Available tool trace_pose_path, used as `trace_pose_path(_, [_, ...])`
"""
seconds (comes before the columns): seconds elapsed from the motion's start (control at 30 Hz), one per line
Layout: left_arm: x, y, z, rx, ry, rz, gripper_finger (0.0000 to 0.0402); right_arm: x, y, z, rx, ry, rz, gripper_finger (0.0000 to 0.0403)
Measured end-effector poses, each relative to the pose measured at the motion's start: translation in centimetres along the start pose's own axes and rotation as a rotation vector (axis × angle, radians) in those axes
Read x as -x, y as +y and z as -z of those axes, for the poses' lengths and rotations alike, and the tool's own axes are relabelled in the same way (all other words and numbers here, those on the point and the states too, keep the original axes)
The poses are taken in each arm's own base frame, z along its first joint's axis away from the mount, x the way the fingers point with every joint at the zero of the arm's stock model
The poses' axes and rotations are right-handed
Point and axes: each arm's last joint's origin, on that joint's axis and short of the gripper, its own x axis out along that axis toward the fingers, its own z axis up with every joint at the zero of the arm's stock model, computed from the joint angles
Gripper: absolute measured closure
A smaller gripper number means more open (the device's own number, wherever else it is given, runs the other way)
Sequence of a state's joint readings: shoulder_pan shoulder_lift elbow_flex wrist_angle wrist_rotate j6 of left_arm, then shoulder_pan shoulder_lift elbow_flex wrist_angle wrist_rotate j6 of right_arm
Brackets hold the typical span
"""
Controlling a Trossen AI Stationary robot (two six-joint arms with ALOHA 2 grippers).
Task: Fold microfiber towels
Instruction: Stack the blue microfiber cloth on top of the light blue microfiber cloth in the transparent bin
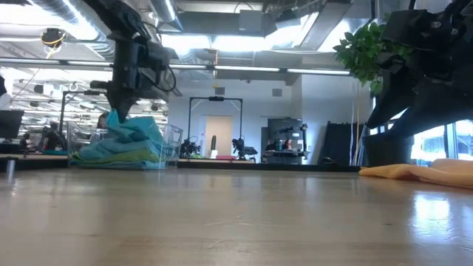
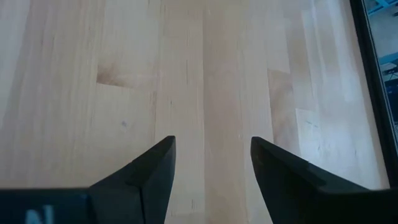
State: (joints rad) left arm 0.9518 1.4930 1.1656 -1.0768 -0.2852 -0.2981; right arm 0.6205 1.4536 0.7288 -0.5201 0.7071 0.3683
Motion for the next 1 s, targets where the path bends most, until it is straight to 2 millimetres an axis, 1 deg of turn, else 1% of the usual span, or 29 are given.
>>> trace_pose_path(0.17, [1.0,0.8,0.5,0.031,-0.028,0.003,0.0402,0.0,0.0,-0.1,-0.002,-0.004,-0.004,0.0192])
trace_pose_path(0.37, [-0.1,1.1,1.3,0.023,0.004,-0.027,0.0401,0.0,0.1,-0.2,-0.01,-0.013,-0.009,0.0192])
trace_pose_path(0.43, [-0.4,1.1,1.2,0.013,-0.012,-0.053,0.0397,0.0,0.1,-0.2,-0.013,-0.02,-0.011,0.0192])
trace_pose_path(0.53, [-0.5,0.9,0.9,0.02,-0.067,-0.09,0.0378,0.0,0.1,-0.3,-0.017,-0.029,-0.015,0.0192])
trace_pose_path(0.7, [-0.6,0.9,0.8,0.033,-0.093,-0.1,0.0336,0.0,0.2,-0.4,-0.023,-0.029,-0.024,0.0192])
trace_pose_path(0.77, [-0.6,0.9,0.8,0.006,-0.091,-0.102,0.0323,0.0,0.2,-0.4,-0.025,-0.032,-0.026,0.0192])
trace_pose_path(0.87, [-0.5,0.9,0.9,-0.03,-0.085,-0.104,0.0312,0.0,0.2,-0.4,-0.026,-0.033,-0.026,0.0192])
trace_pose_path(1.0, [0.3,0.8,1.2,-0.043,-0.115,-0.099,0.031,0.0,0.2,-0.4,-0.026,-0.034,-0.026,0.0192])
